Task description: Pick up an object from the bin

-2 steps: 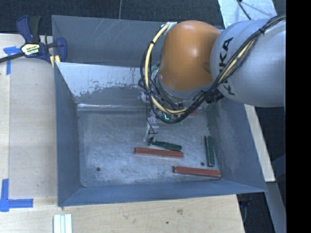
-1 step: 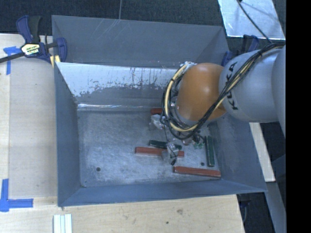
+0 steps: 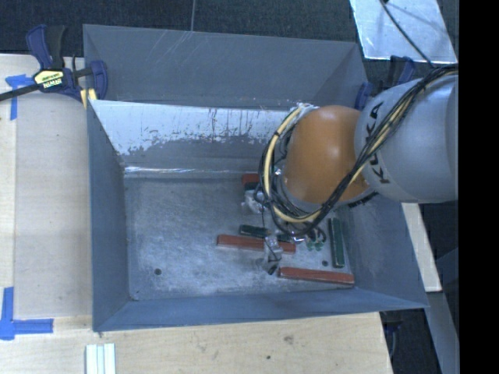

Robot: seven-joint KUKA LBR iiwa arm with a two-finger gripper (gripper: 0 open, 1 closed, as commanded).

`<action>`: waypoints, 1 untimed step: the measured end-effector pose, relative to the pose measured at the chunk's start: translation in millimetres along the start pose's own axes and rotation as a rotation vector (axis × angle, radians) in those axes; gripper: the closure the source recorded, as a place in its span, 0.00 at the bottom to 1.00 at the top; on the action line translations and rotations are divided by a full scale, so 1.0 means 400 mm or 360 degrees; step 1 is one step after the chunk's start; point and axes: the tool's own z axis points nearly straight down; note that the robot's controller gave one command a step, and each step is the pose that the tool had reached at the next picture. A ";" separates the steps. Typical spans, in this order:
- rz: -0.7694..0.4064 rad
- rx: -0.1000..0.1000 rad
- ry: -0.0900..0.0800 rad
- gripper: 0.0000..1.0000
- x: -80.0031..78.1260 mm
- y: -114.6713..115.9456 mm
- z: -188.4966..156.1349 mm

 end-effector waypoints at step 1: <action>0.0070 0.0001 -0.0009 0.00 -0.012 -0.020 0.002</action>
Offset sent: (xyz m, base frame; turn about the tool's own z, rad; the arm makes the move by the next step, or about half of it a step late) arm 0.0047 -0.0072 -0.0009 0.0462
